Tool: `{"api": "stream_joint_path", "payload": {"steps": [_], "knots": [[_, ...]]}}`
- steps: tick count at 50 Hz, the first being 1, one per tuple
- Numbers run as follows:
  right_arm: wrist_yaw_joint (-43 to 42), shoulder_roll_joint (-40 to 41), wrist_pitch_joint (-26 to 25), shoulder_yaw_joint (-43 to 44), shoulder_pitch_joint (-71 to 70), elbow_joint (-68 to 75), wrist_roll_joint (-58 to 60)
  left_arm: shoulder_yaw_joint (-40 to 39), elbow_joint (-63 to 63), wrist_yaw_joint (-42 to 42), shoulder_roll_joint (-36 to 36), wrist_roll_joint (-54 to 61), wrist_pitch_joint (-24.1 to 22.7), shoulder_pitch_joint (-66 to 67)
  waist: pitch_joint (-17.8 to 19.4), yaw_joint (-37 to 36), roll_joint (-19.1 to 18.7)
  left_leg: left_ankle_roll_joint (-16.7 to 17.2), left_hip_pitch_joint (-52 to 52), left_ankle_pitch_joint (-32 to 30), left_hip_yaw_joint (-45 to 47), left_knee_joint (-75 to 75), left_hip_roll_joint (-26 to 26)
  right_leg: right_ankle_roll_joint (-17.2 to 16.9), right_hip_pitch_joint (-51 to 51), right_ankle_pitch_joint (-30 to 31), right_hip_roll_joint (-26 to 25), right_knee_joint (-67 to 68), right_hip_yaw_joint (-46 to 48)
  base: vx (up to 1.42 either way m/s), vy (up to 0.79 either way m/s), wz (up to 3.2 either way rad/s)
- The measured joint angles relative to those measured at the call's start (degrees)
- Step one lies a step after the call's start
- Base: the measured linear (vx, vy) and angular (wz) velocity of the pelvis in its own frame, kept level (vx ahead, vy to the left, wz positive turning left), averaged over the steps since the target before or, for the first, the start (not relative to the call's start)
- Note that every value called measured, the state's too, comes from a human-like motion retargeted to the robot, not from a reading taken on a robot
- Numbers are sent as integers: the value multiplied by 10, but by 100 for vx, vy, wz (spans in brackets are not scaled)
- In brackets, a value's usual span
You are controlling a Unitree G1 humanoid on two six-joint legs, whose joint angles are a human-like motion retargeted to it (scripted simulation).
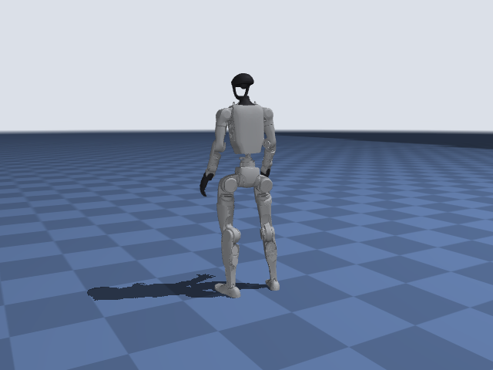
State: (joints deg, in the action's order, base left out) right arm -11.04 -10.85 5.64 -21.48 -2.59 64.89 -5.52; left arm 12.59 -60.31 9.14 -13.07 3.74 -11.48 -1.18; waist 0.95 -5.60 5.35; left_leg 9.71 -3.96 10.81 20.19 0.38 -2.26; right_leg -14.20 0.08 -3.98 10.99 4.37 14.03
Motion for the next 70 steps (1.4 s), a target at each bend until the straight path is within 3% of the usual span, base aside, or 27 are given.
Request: {"api": "stream_joint_path", "payload": {"steps": [8,13,17,22,28,32,37,40,43,47,52,70], "knots": [[-3,0,1,-5,-5,-11,1,-13,-10,1,-2,16,-2,12,1,5,-2,-1,3,-5,0,-5,1,-1,-5,5,0,-2,-1,0,0,0],[16,-9,-7,-9,-4,-14,-1,-4,-65,-52,-28,46,12,-12,-1,11,-8,-1,6,-8,-5,-8,3,-1,-5,6,1,-4,4,0,0,0],[28,-20,-10,-8,2,-20,0,15,-98,-87,-87,27,17,-53,-4,14,-15,0,9,-11,-11,-9,4,-1,-3,7,2,-5,11,0,0,4],[2,-34,0,0,20,-36,-7,19,-44,-17,-208,-12,-4,-120,-9,10,-21,1,12,-15,-21,-10,4,0,0,7,4,-7,22,-1,0,18],[-10,-55,-8,2,45,-67,-35,7,179,29,-378,46,-31,-223,-14,-3,-23,2,14,-19,-31,-10,4,1,4,10,4,-9,34,0,0,0],[-13,-72,-16,-6,50,-79,-66,48,379,25,-491,152,-66,-310,-14,-9,-22,2,15,-20,-32,-10,3,0,5,13,3,-11,37,0,0,0],[-42,-96,-10,-13,56,-105,-114,124,680,77,-606,304,-171,-407,-13,-11,-24,1,15,-20,-28,-10,0,0,3,20,-1,-14,33,0,0,-4],[-51,-107,6,-4,63,-125,-119,142,860,139,-645,283,-251,-467,-13,-9,-27,2,15,-19,-23,-11,-2,-2,0,24,-3,-15,27,0,0,-12],[-34,-111,13,12,73,-135,-104,129,941,185,-674,175,-265,-538,-17,-3,-31,3,14,-17,-16,-11,-4,-4,-4,26,-6,-15,20,1,0,-19],[-22,-106,12,38,80,-125,-104,116,914,235,-708,75,-220,-584,-17,-3,-31,3,13,-16,-9,-11,-5,-7,-7,27,-7,-15,13,0,0,-4],[-5,-100,-3,41,83,-91,-95,118,880,203,-711,74,-208,-573,-14,-8,-25,3,12,-13,-4,-10,-6,-8,-8,27,-8,-15,9,0,0,0],[24,-103,-13,24,124,-46,-84,65,978,198,-696,40,-212,-542,-21,-2,-21,6,9,-6,-7,-8,-7,-2,0,20,-10,-18,12,0,0,0]]}}
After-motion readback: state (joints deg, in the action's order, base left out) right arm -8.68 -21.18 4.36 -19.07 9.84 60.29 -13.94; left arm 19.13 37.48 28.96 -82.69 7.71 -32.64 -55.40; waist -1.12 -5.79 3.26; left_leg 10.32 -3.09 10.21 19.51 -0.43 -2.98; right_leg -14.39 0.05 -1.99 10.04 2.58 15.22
